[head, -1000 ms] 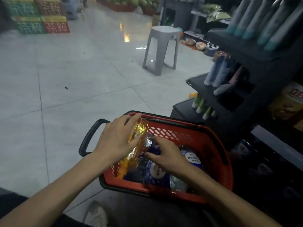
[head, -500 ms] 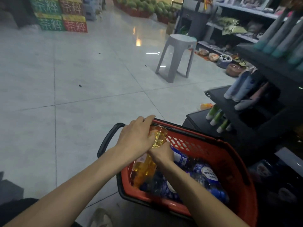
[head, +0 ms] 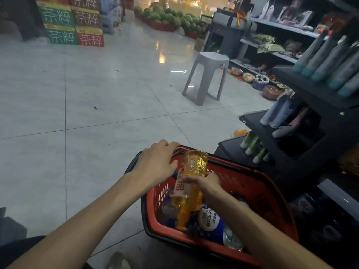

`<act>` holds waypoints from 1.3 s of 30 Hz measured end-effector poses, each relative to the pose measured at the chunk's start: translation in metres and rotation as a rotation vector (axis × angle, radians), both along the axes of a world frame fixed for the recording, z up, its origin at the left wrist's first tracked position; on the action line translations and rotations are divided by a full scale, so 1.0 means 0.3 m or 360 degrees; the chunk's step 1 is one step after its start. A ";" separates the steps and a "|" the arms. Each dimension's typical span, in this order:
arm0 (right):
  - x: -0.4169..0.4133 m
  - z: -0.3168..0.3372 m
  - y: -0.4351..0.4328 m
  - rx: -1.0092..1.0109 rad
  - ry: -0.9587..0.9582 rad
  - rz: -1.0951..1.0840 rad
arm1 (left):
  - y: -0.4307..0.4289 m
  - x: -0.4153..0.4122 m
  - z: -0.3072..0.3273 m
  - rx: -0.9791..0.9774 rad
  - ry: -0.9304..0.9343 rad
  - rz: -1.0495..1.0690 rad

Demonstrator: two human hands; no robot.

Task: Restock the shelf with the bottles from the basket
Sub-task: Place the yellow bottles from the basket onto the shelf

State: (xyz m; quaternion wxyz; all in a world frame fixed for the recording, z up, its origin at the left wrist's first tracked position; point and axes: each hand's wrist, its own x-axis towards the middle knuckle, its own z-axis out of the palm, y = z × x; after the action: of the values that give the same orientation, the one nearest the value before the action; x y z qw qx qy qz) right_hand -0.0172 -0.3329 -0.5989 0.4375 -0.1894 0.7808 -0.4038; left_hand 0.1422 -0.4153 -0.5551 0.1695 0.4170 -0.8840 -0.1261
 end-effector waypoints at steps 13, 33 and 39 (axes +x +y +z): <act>-0.216 0.259 0.093 0.0122 0.2885 0.1590 | 0.091 -0.126 -0.085 -0.0240 -0.0009 -0.0300; -0.177 0.366 0.212 -0.0461 0.3311 0.1493 | 0.183 -0.222 -0.194 0.1486 0.1264 0.0037; -0.259 0.358 0.328 -0.0055 0.2468 0.0937 | 0.202 -0.212 -0.186 0.1957 0.1427 0.0039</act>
State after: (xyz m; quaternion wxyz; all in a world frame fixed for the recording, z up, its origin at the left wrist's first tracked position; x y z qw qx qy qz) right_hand -0.0949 -0.2344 -0.4915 -0.1402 -0.6176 0.7729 -0.0396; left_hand 0.0787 -0.3546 -0.6110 0.2510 0.3550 -0.4964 -0.7514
